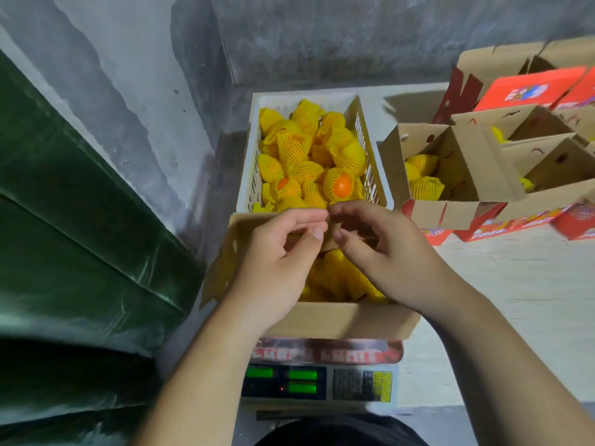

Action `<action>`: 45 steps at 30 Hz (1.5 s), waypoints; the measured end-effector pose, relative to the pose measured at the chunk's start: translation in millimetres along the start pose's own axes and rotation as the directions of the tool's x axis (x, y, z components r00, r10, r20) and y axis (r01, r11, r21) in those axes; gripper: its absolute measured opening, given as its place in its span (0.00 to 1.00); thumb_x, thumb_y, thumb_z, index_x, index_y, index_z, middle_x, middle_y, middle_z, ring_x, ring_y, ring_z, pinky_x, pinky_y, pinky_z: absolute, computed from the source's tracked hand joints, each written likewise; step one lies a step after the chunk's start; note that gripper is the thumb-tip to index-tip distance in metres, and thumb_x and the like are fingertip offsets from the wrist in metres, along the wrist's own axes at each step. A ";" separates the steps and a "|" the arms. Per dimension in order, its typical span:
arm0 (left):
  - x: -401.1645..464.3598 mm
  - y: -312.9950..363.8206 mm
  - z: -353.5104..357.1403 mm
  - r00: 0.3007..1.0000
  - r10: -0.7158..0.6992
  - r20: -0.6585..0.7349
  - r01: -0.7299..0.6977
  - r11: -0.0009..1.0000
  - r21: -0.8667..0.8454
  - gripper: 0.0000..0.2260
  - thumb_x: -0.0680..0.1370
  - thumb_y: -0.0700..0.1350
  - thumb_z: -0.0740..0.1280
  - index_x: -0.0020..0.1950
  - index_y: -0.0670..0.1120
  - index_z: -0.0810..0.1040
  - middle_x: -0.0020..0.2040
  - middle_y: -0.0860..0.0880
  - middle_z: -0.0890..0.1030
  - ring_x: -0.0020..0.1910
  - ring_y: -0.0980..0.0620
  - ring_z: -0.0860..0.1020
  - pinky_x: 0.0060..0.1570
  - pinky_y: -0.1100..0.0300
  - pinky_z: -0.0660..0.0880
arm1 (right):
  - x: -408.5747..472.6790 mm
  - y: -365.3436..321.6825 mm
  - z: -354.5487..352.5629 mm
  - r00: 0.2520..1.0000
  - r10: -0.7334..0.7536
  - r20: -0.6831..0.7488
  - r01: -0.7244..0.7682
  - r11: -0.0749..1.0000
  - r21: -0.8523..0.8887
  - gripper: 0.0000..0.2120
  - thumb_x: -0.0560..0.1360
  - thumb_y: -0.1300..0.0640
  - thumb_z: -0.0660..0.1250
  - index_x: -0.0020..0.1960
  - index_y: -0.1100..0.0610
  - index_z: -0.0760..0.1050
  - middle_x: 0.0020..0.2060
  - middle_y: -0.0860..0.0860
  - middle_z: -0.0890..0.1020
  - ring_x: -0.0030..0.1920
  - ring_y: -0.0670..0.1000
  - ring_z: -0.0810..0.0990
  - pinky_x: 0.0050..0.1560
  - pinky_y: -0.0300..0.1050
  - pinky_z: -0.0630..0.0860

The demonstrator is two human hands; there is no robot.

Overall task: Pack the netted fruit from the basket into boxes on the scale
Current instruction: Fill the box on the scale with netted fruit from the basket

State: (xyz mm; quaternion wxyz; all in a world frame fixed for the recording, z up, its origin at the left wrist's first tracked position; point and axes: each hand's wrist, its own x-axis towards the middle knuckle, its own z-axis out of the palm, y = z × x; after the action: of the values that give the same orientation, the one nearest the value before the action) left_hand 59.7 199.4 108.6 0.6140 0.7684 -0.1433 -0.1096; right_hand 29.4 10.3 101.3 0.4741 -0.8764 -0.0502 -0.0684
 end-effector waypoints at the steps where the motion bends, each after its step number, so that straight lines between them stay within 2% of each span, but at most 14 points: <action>1: 8.9 -1.0 3.9 1.000 0.006 -0.006 -0.006 1.000 0.021 0.11 0.84 0.44 0.67 0.64 0.56 0.83 0.57 0.63 0.85 0.57 0.66 0.81 0.55 0.73 0.75 | 8.6 9.1 -8.2 1.000 0.009 -0.008 -0.009 1.000 -0.013 0.15 0.82 0.55 0.68 0.68 0.51 0.78 0.56 0.45 0.85 0.57 0.46 0.83 0.58 0.54 0.80; 3: 27.8 -4.7 10.5 1.000 0.010 -0.021 -0.009 0.998 0.067 0.11 0.85 0.44 0.67 0.63 0.57 0.83 0.57 0.62 0.85 0.58 0.67 0.81 0.55 0.74 0.75 | 31.4 30.9 -25.4 1.000 0.019 -0.013 -0.019 0.997 -0.074 0.16 0.82 0.53 0.68 0.69 0.50 0.78 0.59 0.44 0.84 0.58 0.44 0.82 0.59 0.53 0.80; 9: 99.1 -19.8 17.4 0.997 -0.060 -0.049 0.071 0.956 0.286 0.09 0.83 0.48 0.68 0.62 0.59 0.82 0.59 0.59 0.84 0.60 0.58 0.82 0.65 0.50 0.78 | 135.2 118.0 -46.6 0.975 0.206 0.088 -0.156 0.906 -0.394 0.19 0.82 0.52 0.66 0.71 0.53 0.75 0.64 0.55 0.82 0.63 0.58 0.80 0.63 0.53 0.78; 11: 123.4 -23.2 16.8 0.996 -0.087 -0.006 0.082 0.920 0.382 0.10 0.83 0.51 0.67 0.63 0.58 0.82 0.58 0.61 0.83 0.58 0.61 0.81 0.62 0.58 0.78 | 162.4 146.7 -38.1 0.949 0.273 0.157 -0.140 0.811 -0.568 0.24 0.81 0.49 0.65 0.75 0.53 0.69 0.68 0.58 0.78 0.67 0.62 0.77 0.65 0.56 0.75; 13: 149.6 -27.3 20.5 0.988 -0.143 0.059 0.099 0.875 0.474 0.12 0.83 0.52 0.67 0.67 0.56 0.81 0.57 0.62 0.81 0.55 0.65 0.80 0.51 0.75 0.73 | 176.6 172.0 -27.4 0.938 0.298 0.176 -0.080 0.681 -0.728 0.32 0.79 0.45 0.65 0.80 0.49 0.60 0.74 0.57 0.68 0.72 0.63 0.68 0.69 0.59 0.67; 15: 179.7 -34.4 30.0 0.968 -0.226 0.107 0.135 0.832 0.538 0.15 0.84 0.53 0.67 0.70 0.55 0.78 0.62 0.58 0.80 0.55 0.58 0.82 0.43 0.78 0.72 | 186.8 189.4 -18.5 0.958 0.254 0.131 -0.053 0.607 -0.793 0.38 0.79 0.44 0.64 0.82 0.46 0.48 0.79 0.57 0.56 0.76 0.62 0.60 0.72 0.60 0.61; 19: 242.8 -57.1 62.9 0.873 -0.464 0.151 0.232 0.666 0.709 0.29 0.83 0.56 0.66 0.82 0.50 0.63 0.79 0.44 0.70 0.74 0.43 0.73 0.70 0.51 0.72 | 213.6 203.9 -12.9 0.971 0.226 0.080 -0.057 0.541 -0.839 0.42 0.82 0.45 0.61 0.83 0.47 0.34 0.84 0.56 0.44 0.81 0.59 0.51 0.77 0.59 0.54; 24: 291.6 -89.6 98.8 0.777 -0.617 0.126 0.166 0.394 0.904 0.43 0.81 0.53 0.68 0.86 0.50 0.42 0.85 0.43 0.43 0.83 0.36 0.53 0.78 0.41 0.61 | 218.9 211.6 -5.1 0.976 0.203 0.082 -0.010 0.413 -0.911 0.38 0.84 0.50 0.55 0.83 0.54 0.33 0.78 0.55 0.60 0.78 0.59 0.56 0.74 0.58 0.56; 26: 301.8 -100.2 111.8 0.772 -0.628 0.102 0.182 0.372 0.910 0.43 0.81 0.48 0.70 0.85 0.50 0.44 0.84 0.41 0.48 0.82 0.35 0.56 0.78 0.39 0.62 | 220.2 212.9 -3.5 0.979 0.196 0.061 -0.025 0.408 -0.913 0.36 0.84 0.52 0.54 0.84 0.56 0.36 0.75 0.55 0.61 0.76 0.58 0.57 0.72 0.57 0.58; 31: 312.5 -118.3 132.6 0.880 -0.472 -0.052 0.239 0.346 0.907 0.34 0.82 0.47 0.68 0.83 0.48 0.54 0.79 0.41 0.64 0.77 0.38 0.68 0.76 0.41 0.66 | 222.1 215.1 -1.4 0.974 0.220 0.060 -0.038 0.419 -0.907 0.28 0.82 0.53 0.64 0.76 0.53 0.53 0.79 0.59 0.55 0.80 0.63 0.47 0.74 0.59 0.56; 34: 310.1 -123.5 130.3 0.888 -0.454 -0.073 0.276 0.399 0.874 0.39 0.78 0.54 0.73 0.83 0.49 0.55 0.78 0.42 0.66 0.75 0.38 0.70 0.74 0.42 0.68 | 223.0 217.8 -1.7 0.975 0.217 0.058 -0.049 0.457 -0.888 0.34 0.81 0.53 0.66 0.76 0.54 0.47 0.79 0.58 0.60 0.82 0.64 0.44 0.75 0.60 0.55; 37: 305.8 -120.5 126.5 0.894 -0.439 -0.087 0.302 0.448 0.842 0.40 0.75 0.56 0.76 0.80 0.50 0.59 0.76 0.43 0.68 0.75 0.38 0.70 0.71 0.42 0.71 | 222.4 217.4 -2.4 0.978 0.206 0.011 -0.092 0.483 -0.871 0.53 0.80 0.50 0.69 0.80 0.54 0.27 0.78 0.56 0.63 0.82 0.63 0.49 0.76 0.59 0.56; 41: 300.2 -114.4 125.3 0.909 -0.412 -0.067 0.259 0.429 0.865 0.39 0.75 0.57 0.76 0.79 0.49 0.61 0.76 0.43 0.69 0.73 0.37 0.72 0.68 0.43 0.74 | 223.6 218.4 0.0 0.970 0.244 0.018 -0.085 0.404 -0.911 0.37 0.81 0.50 0.66 0.83 0.58 0.51 0.79 0.57 0.59 0.81 0.63 0.48 0.74 0.58 0.57; 45: 298.2 -114.8 122.8 0.907 -0.419 -0.044 0.225 0.392 0.892 0.39 0.75 0.61 0.75 0.80 0.50 0.61 0.77 0.45 0.68 0.74 0.39 0.71 0.65 0.43 0.76 | 232.4 218.7 -0.4 0.961 0.272 0.049 -0.067 0.403 -0.913 0.30 0.85 0.52 0.56 0.81 0.58 0.48 0.83 0.57 0.54 0.82 0.64 0.40 0.73 0.57 0.59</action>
State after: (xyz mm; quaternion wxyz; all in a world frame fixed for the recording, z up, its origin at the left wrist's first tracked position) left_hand 306.1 5.1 -28.4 0.0777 0.9713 -0.0840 -0.2085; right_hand 291.8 -103.9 -39.8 -0.0738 -0.9954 0.0390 0.0479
